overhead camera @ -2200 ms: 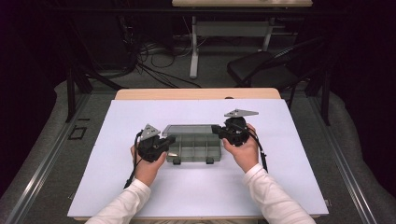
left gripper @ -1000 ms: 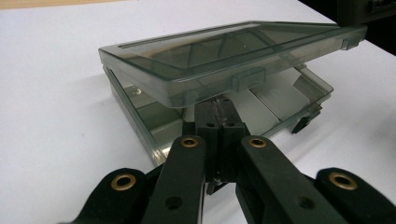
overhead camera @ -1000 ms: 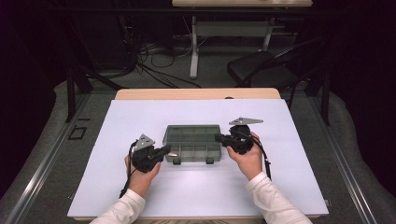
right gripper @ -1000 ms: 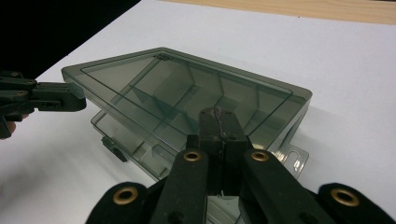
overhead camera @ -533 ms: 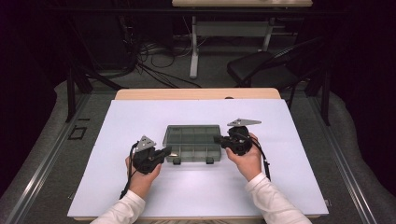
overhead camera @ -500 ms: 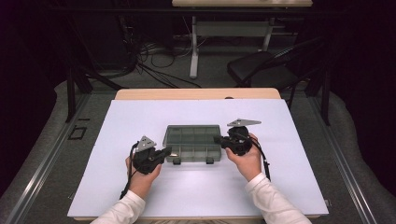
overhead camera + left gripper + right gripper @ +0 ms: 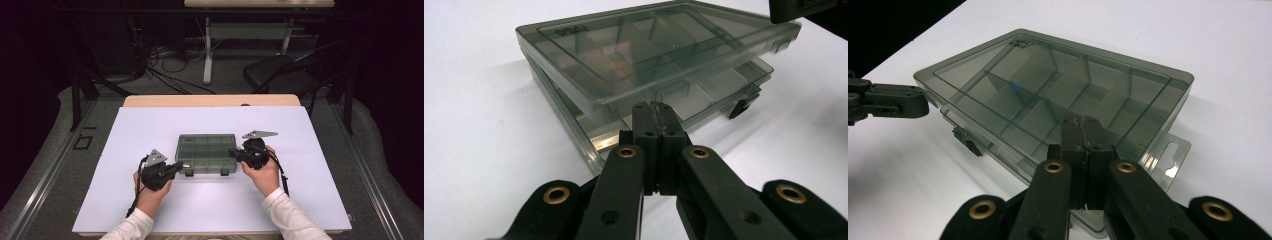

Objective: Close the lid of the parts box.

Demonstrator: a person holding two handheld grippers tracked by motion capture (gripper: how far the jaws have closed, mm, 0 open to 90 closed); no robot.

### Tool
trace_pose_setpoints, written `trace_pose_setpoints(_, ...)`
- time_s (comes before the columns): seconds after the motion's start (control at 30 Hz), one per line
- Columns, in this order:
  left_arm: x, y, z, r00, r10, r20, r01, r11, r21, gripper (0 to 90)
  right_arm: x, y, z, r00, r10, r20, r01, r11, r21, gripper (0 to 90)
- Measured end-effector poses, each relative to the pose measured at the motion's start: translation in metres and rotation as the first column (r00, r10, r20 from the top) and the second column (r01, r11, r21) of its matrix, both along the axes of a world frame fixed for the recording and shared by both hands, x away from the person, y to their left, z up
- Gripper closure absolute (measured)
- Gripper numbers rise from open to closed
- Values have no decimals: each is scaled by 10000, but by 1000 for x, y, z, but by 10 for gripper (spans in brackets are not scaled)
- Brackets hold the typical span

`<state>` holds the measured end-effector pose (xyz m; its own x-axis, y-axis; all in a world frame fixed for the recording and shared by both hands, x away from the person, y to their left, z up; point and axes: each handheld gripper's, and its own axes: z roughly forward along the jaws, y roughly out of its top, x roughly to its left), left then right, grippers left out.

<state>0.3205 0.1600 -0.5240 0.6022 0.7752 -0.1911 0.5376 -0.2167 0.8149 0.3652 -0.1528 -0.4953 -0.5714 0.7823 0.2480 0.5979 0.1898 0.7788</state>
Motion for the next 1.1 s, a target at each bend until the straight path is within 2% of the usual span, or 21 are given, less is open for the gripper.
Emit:
trace_pose_setpoints(0.37, -3, 6, 6, 9997, 228, 114, -224, 9992, -339, 900, -5, -1, -7, 9998, 121, -170, -123, 9999, -117, 900)
trace_pose_setpoints(0.67, 4, 9, 6, 9993, 346, 125, -341, 9989, -336, 900, -6, -4, -12, 9993, 18, -386, -27, 9997, -231, 900)
trace_pose_setpoints(0.93, 10, 9, 5, 9992, 374, 103, -370, 9986, -372, 900, -8, -6, -18, 9988, -47, -495, 21, 9986, -529, 900)
trace_pose_setpoints(1.1, 15, 7, 3, 9992, 383, 63, -381, 9988, -297, 900, -9, -7, -21, 9984, -116, -560, 87, 9987, -512, 900)
